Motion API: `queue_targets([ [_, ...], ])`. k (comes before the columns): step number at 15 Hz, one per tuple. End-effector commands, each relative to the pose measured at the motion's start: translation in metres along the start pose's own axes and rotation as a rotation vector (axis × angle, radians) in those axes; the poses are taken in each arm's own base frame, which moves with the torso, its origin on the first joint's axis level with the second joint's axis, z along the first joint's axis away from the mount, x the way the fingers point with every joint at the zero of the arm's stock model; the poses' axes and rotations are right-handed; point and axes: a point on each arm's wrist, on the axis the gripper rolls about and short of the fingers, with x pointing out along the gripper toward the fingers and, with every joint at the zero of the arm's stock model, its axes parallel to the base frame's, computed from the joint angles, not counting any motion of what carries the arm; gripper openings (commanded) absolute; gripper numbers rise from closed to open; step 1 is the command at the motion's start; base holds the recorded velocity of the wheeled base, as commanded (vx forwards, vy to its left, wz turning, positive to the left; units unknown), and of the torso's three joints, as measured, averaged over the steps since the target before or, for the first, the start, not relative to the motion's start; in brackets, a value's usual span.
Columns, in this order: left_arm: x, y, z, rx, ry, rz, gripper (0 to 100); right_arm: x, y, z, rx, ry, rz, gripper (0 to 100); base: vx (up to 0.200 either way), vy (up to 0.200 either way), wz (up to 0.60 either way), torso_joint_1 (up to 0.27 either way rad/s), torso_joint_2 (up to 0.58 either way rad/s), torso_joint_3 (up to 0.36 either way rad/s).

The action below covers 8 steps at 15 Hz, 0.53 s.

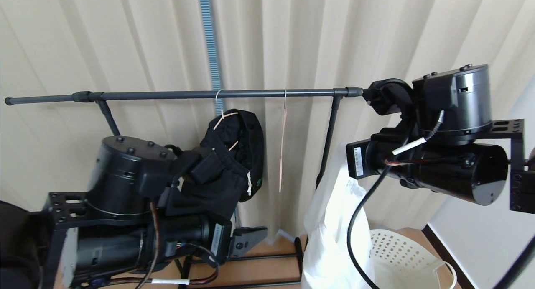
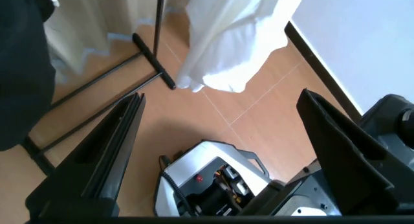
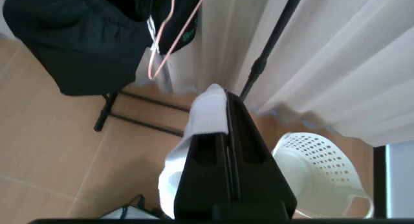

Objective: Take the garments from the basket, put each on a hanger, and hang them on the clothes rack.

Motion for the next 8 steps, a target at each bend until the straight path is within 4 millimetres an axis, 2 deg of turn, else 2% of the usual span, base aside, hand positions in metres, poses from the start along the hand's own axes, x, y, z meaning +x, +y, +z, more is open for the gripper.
queue_targets([
  [1,0.042,-0.012,-0.003,-0.002,0.061,0.0,100,0.017,0.008,-0.01,-0.009,0.037,-0.002,0,0.0,0.0,0.0,0.0,0.0,0.0],
  [5,0.071,-0.026,-0.002,0.009,0.051,-0.016,100,0.016,0.008,-0.009,0.012,0.031,-0.001,0,0.0,0.0,0.0,0.0,0.0,0.0],
  [7,0.095,-0.028,0.003,-0.001,0.032,0.063,100,0.01,0.013,-0.007,0.023,0.018,0.019,0,0.0,0.0,0.0,0.0,0.0,0.0],
  [8,0.098,-0.03,0.006,-0.011,0.023,0.065,100,0.006,0.015,-0.006,0.024,0.011,0.027,0,0.0,0.0,0.0,0.0,0.0,0.0],
])
